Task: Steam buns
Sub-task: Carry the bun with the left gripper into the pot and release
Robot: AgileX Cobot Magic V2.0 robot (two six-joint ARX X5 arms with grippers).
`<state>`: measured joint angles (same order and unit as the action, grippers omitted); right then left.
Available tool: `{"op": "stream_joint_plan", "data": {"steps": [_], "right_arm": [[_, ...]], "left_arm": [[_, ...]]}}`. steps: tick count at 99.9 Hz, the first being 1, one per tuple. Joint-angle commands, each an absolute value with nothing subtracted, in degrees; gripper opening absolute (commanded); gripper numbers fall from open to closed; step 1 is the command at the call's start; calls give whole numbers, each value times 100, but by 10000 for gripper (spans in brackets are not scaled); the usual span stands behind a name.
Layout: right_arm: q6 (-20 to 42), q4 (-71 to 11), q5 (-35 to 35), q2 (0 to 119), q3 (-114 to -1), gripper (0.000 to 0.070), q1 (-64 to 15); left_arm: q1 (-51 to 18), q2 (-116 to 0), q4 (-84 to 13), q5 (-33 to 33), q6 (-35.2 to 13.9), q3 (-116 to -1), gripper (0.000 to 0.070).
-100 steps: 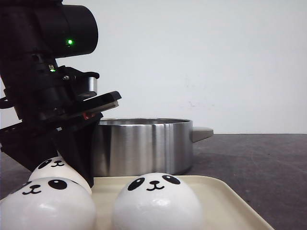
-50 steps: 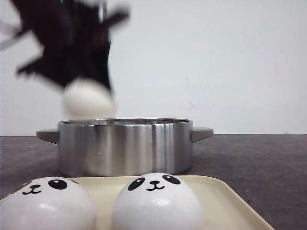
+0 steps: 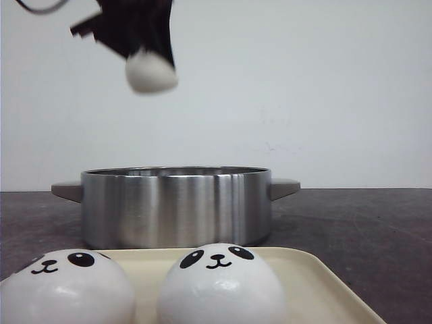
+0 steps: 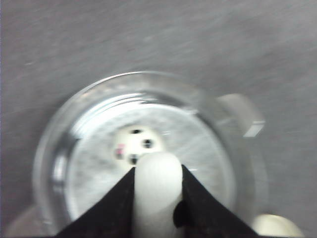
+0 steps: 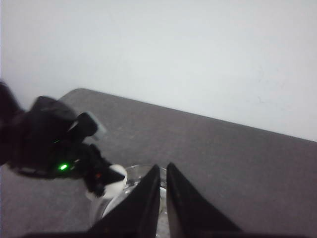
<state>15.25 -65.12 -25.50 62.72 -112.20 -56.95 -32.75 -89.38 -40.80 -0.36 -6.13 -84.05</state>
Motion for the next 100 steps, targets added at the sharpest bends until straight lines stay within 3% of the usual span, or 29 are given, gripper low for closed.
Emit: {"op": "stream_joint_plan", "data": {"steps": [1,63,72,91,100], "right_arm": [[1546,-6525,-2558,6324,-11325,15,-5763],[1778,-6777,-2556,6320,-11325,15,-5763],[1870,-6906,-2558,6320,-11325,15,-5763],[1938,-7037,-2558,6320,-11325,15,-5763],[1951,-7037,-2558,6320,-11325,15,-5763]], "left_arm": [[-3227,-9271,-4082,-176,-222,-8608,3],[-2823,-11288,-3553,-196,-67,-8750,13],[-2814,-11316,-3553,-196,-67,-8750,135],[-2797,-11316,-3555,-198,-69,-8750,520],[-2799,-11316,-3555,-198,-73,-8768,628]]}}
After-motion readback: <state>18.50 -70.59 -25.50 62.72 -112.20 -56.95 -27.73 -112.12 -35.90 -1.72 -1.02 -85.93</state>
